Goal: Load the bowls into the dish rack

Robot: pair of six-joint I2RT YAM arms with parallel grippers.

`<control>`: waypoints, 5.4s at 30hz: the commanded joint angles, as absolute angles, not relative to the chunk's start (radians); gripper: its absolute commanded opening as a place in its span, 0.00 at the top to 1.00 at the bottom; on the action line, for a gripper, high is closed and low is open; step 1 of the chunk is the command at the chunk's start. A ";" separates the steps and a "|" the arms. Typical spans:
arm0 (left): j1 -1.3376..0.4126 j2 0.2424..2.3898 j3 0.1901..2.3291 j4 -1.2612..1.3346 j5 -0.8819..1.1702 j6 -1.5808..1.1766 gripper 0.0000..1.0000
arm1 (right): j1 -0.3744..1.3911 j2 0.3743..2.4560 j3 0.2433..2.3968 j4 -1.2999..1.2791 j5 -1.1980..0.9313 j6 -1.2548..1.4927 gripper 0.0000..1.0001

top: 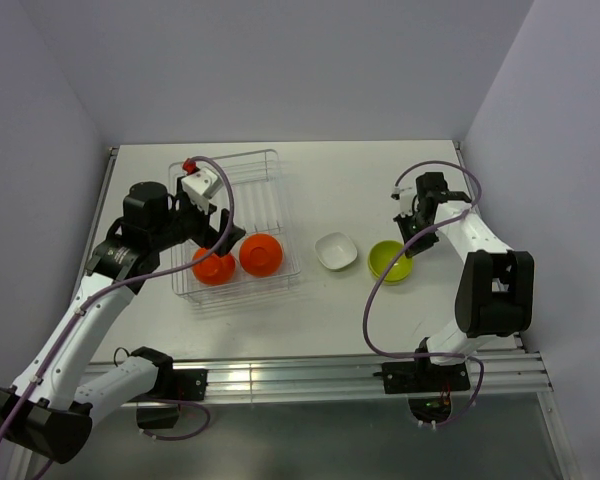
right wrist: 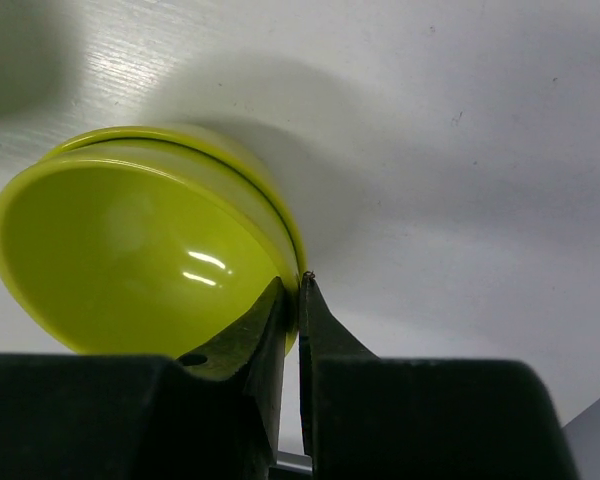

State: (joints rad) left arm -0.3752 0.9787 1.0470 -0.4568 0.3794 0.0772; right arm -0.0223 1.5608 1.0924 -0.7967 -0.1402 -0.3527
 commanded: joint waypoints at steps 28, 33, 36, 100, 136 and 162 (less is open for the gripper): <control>-0.325 1.123 1.256 -0.244 0.745 -0.601 0.01 | -0.005 1.379 1.558 -0.642 -0.926 0.078 1.00; -0.357 1.146 1.186 -0.045 0.756 -0.799 0.01 | 0.063 1.381 1.574 -0.568 -0.951 0.156 1.00; -0.414 1.147 1.178 0.026 0.710 -0.822 0.00 | 0.123 1.374 1.577 -0.578 -0.899 0.138 1.00; -0.508 1.252 1.080 0.087 0.666 -0.922 1.00 | 0.390 1.447 1.583 -0.623 -0.663 0.067 0.88; -0.357 1.443 1.284 -0.244 -0.302 -0.049 1.00 | 0.293 1.411 1.559 -0.629 -0.650 0.112 0.00; -0.397 1.874 1.476 -0.248 -0.750 0.153 1.00 | 0.288 1.430 1.555 -0.646 -0.663 0.103 0.00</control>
State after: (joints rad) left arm -0.3939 1.8637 1.4078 -0.3023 -0.6800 0.1242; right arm 0.2962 1.4540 1.5391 -0.6514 -0.6476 0.1070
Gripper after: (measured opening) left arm 0.712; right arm 0.997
